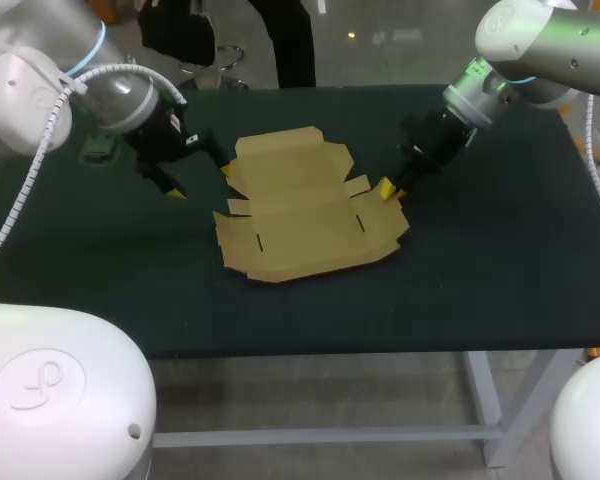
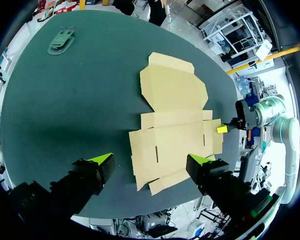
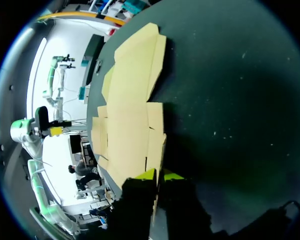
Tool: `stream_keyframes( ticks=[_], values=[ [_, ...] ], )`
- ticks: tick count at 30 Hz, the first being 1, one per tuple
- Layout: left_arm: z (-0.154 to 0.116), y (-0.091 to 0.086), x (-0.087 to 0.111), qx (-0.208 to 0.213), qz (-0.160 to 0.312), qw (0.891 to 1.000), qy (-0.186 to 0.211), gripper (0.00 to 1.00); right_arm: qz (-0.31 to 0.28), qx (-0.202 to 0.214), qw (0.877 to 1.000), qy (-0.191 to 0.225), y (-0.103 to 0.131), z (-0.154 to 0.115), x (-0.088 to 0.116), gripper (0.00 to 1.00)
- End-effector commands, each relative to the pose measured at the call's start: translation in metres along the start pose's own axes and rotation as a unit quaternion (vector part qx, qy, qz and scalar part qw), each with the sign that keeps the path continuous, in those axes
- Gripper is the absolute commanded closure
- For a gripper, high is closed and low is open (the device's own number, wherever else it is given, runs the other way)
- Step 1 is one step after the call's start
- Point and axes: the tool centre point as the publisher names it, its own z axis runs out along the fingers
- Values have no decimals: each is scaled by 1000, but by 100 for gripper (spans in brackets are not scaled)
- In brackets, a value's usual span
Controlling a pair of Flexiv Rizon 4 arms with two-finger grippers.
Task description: Assemble the packaging by folding the flat box into shape, placing the metal phone stand inside, and closing the box properly
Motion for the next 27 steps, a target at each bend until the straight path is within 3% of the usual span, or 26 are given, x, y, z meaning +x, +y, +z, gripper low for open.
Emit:
stream_keyframes(
  ticks=[1, 18, 27],
  values=[
    [-2, 2, -1, 2, 1, 1000, -2, 0, 3, 46, 999, 12, -1, -2, -3, 100],
    [-2, 2, -2, 1, 3, 1000, 1, 0, 40, -79, 995, 34, -25, 3, 12, 100],
    [-2, 2, -2, 1, 3, 1000, 1, 0, 54, -109, 992, 43, -38, 14, 20, 100]
  ],
)
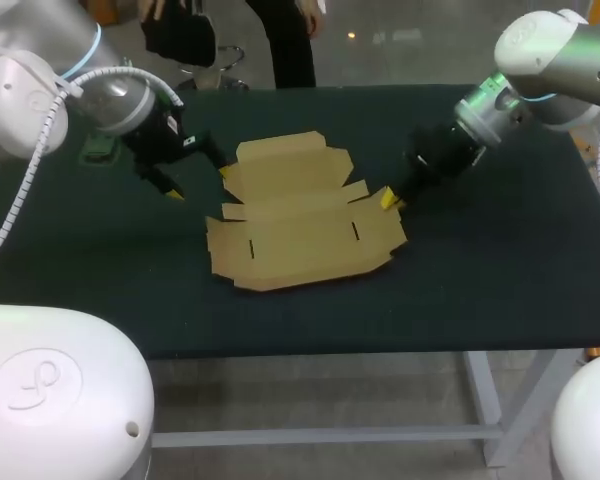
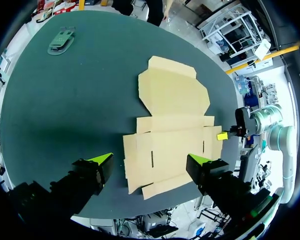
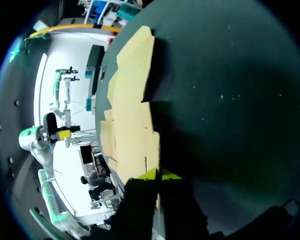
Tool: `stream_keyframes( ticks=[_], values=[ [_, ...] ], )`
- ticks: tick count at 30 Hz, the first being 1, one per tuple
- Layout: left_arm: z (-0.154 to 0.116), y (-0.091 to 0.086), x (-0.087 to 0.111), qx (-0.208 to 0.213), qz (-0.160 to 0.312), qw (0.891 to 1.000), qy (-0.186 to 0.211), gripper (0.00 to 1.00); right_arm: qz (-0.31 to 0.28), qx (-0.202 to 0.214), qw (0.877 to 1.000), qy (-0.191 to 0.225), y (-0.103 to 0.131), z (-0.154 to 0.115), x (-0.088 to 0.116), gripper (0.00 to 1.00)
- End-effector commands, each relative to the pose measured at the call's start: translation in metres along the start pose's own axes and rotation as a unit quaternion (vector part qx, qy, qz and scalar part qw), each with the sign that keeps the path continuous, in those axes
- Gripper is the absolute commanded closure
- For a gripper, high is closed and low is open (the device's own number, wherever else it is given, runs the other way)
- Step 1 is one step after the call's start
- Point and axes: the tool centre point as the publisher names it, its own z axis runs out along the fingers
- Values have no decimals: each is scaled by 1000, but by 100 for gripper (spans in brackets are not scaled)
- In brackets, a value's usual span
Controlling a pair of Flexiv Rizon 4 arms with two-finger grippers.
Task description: Assemble the packaging by folding the flat box into shape, placing the metal phone stand inside, and closing the box properly
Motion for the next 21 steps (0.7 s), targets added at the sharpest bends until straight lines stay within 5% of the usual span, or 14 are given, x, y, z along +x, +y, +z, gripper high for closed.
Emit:
stream_keyframes(
  ticks=[1, 21],
  values=[
    [-1, 0, 1, 0, 0, 1000, -3, 0, 3, -77, 997, -1, -13, 4, 4, 100],
    [-1, 0, 1, 0, 0, 1000, -3, 0, 18, -90, 996, 8, -30, 13, 7, 100]
  ],
)
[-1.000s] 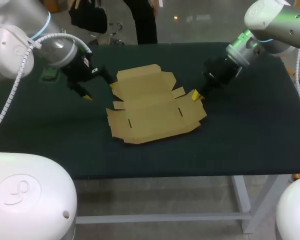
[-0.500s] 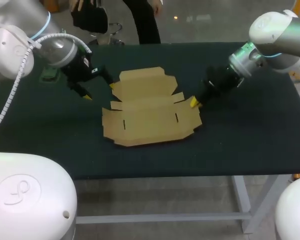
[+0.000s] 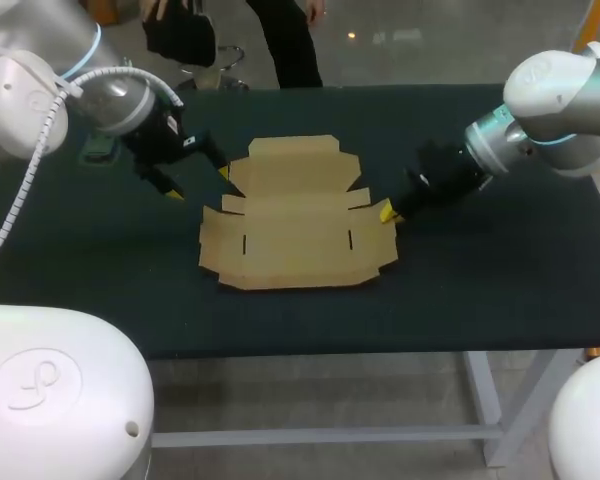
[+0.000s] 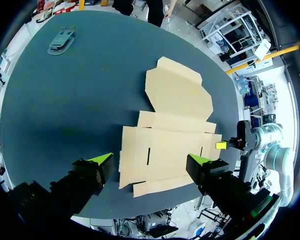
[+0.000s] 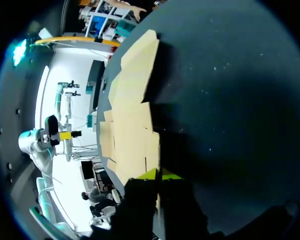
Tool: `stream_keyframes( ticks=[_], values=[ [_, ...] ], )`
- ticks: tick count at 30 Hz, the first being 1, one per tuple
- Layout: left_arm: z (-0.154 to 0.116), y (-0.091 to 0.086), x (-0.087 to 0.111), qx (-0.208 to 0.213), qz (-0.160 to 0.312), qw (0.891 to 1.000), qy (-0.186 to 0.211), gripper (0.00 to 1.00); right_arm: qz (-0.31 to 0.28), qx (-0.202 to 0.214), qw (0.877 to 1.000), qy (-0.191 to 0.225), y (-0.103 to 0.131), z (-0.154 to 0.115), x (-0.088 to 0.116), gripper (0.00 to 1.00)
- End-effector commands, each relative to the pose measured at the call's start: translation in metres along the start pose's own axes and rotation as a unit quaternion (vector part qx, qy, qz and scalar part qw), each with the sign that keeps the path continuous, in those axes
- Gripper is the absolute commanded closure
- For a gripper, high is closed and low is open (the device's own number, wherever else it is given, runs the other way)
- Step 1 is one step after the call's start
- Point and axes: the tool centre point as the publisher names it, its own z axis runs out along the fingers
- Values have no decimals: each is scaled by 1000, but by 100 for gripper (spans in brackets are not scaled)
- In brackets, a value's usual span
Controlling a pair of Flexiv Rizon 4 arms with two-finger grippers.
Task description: Assemble the packaging by folding the flat box into shape, placing the metal phone stand inside, and closing the box properly
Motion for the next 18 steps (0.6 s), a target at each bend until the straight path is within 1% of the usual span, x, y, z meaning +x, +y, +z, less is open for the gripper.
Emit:
stream_keyframes(
  ticks=[1, 8, 18],
  values=[
    [-1, 0, 1, 0, 0, 1000, -3, 0, -2, -5, 1000, 5, -4, -1, 0, 100],
    [-1, 0, 1, 0, 0, 1000, -3, 0, -4, 14, 1000, 20, -4, 0, -1, 100],
    [-1, 0, 1, 0, 0, 1000, -3, 0, -7, 32, 999, 29, -5, 2, -3, 100]
  ],
)
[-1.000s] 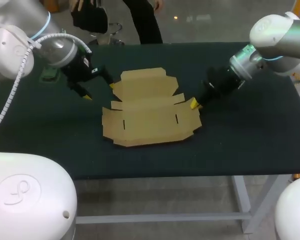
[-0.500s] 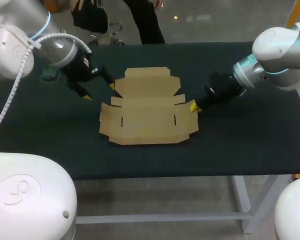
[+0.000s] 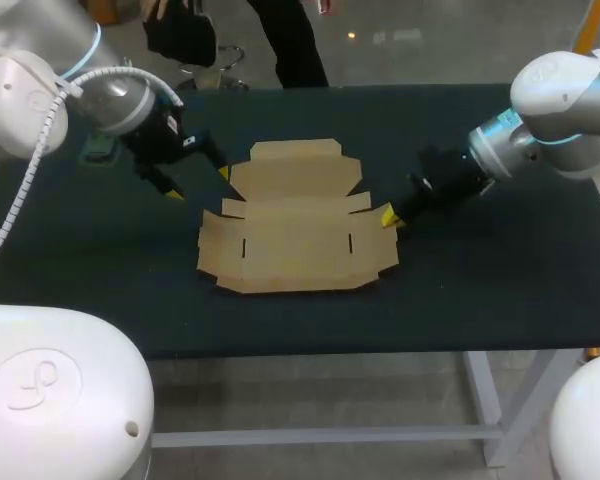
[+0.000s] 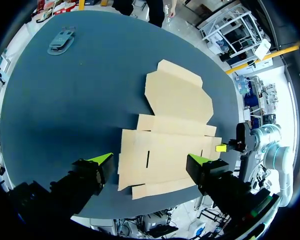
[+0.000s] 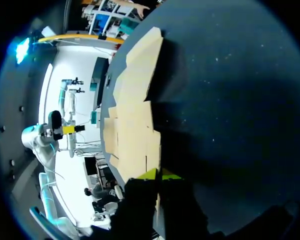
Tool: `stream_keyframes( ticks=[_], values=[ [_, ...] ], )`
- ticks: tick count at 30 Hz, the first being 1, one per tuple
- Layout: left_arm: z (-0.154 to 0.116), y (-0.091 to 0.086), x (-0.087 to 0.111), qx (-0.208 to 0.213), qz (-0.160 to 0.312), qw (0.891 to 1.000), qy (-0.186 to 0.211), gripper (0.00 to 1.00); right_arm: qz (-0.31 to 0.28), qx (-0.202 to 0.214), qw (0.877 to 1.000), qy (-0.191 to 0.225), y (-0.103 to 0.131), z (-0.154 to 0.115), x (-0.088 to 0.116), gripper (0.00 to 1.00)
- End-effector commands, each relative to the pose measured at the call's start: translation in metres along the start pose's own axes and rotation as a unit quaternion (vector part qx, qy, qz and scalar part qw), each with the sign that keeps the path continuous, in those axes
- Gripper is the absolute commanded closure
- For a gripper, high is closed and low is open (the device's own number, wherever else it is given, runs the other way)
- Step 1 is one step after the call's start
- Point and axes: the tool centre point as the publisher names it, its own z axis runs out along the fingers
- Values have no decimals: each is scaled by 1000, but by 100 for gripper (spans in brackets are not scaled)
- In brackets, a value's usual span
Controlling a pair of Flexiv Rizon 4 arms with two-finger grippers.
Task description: Assemble the packaging by folding the flat box into shape, placing the metal phone stand inside, and closing the box properly
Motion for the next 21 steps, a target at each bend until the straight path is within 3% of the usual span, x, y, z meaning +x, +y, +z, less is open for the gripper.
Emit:
stream_keyframes(
  ticks=[1, 5, 6, 8, 9, 21],
  values=[
    [-1, 0, 1, 0, 0, 1000, -3, 0, 0, 15, 1000, 9, 5, 1, -4, 100],
    [-1, 0, 1, 0, 0, 1000, -3, 0, 0, 19, 1000, 11, 3, 3, -4, 98],
    [-1, 0, 1, 0, 0, 1000, -3, 0, 1, 19, 1000, 12, 3, 3, -4, 80],
    [-1, 0, 1, 0, 0, 1000, -3, 0, 1, 19, 1000, 12, 1, 2, -3, 22],
    [-1, 0, 1, 0, 0, 1000, -3, 0, 1, 18, 1000, 13, 0, 0, -2, 0],
    [-1, 0, 1, 0, 0, 1000, -3, 0, -35, -17, 999, -10, 1, -55, 17, 0]
  ],
)
